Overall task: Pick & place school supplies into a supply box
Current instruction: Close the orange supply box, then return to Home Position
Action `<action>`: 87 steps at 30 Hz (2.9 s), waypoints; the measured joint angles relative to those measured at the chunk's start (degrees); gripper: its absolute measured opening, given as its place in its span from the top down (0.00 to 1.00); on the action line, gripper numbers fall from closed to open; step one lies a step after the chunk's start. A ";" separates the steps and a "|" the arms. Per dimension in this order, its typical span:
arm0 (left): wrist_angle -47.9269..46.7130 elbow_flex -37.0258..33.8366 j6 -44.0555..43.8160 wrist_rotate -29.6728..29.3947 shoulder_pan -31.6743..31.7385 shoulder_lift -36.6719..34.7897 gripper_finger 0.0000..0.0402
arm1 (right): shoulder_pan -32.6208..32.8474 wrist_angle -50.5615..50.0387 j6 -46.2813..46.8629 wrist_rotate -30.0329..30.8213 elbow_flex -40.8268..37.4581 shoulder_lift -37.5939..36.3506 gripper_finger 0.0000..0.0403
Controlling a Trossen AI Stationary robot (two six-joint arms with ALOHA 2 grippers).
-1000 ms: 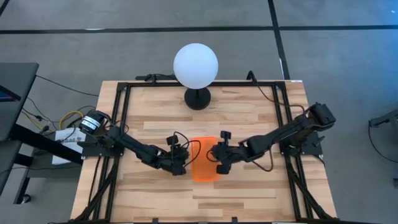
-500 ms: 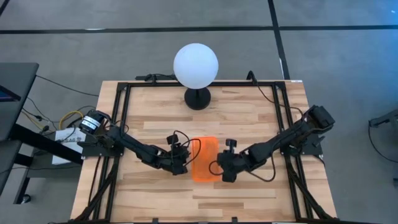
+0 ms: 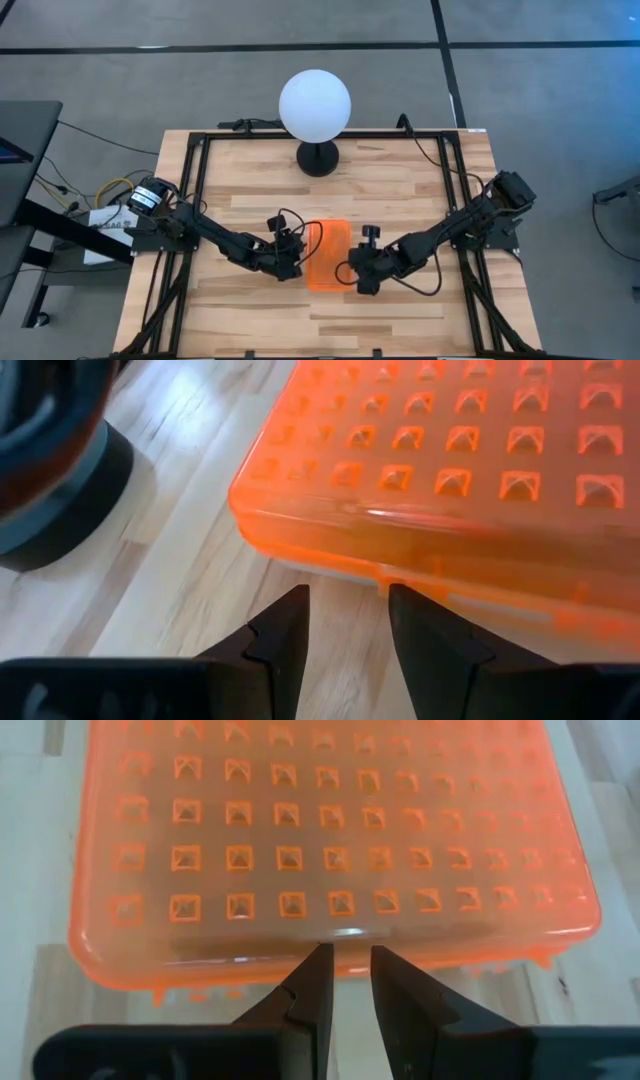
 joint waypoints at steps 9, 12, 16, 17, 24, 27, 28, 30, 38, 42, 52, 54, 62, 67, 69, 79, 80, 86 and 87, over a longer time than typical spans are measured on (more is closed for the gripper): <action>-0.71 0.00 -0.20 0.70 0.00 0.00 0.66 | -0.01 -0.17 -1.07 0.53 -0.09 0.04 0.84; -0.96 0.02 -0.20 0.74 0.00 0.00 0.66 | 0.06 -0.07 -1.07 0.54 -0.09 -0.05 0.84; -1.05 0.04 -0.20 1.10 0.00 0.00 0.66 | 1.00 0.22 -2.21 1.83 -0.11 -0.70 0.84; -1.05 0.04 -0.20 1.12 0.00 0.00 0.66 | 1.41 -0.04 -2.47 2.50 -0.13 -1.35 0.84; -1.59 0.04 0.95 0.37 -0.73 -0.16 0.66 | 4.28 -1.94 -4.93 6.46 -0.04 -6.36 0.84; -3.18 0.07 2.36 -1.31 -1.89 -1.31 0.66 | 6.12 -4.23 -6.76 9.92 -0.04 -8.71 0.84; -3.88 0.07 2.65 -2.27 -2.42 -1.93 0.66 | 6.80 -5.51 -7.01 11.05 -0.04 -9.49 0.84; -5.35 0.07 3.26 -4.59 -4.06 -3.48 0.66 | 8.02 -7.32 -7.15 13.38 -0.07 -11.40 0.84; -3.69 0.07 14.13 -21.79 -15.95 -11.40 0.66 | 11.67 -7.34 -14.89 16.38 -4.58 -22.77 0.84; 0.31 0.09 22.08 -41.27 -20.69 -14.56 0.66 | 10.74 -2.72 -20.75 15.17 -8.93 -32.12 0.84; -1.57 0.09 33.32 -28.52 -19.19 -20.95 0.66 | 7.98 -1.52 -14.48 21.26 -14.01 -52.28 0.84; 1.13 0.09 36.49 -21.21 -16.96 -20.96 0.66 | 7.61 -4.54 -10.23 20.54 -14.03 -54.49 0.84; 10.32 0.07 35.42 4.03 0.26 -24.29 0.66 | 8.87 -1.88 -27.83 16.08 -17.32 -56.47 0.84; 9.16 0.07 32.45 24.66 13.03 -27.50 0.66 | 3.56 0.02 -30.12 13.30 -20.02 -59.47 0.84; 8.88 0.07 31.83 32.12 17.32 -28.85 0.66 | 0.45 2.16 -31.44 8.52 -22.35 -62.56 0.84; -4.21 0.00 27.99 43.17 23.54 -37.73 0.66 | -14.84 14.98 -32.54 -7.11 -39.00 -86.78 0.84; -4.45 -0.02 27.59 42.66 22.83 -38.15 0.66 | -15.85 14.26 -32.31 -7.49 -40.55 -89.10 0.84; -5.87 0.00 27.04 32.67 17.43 -40.23 0.66 | -19.25 14.30 -31.07 -16.36 -45.03 -97.35 0.84; -6.72 -0.02 26.91 31.85 16.71 -40.77 0.66 | -19.43 13.47 -31.02 -17.06 -45.18 -97.48 0.84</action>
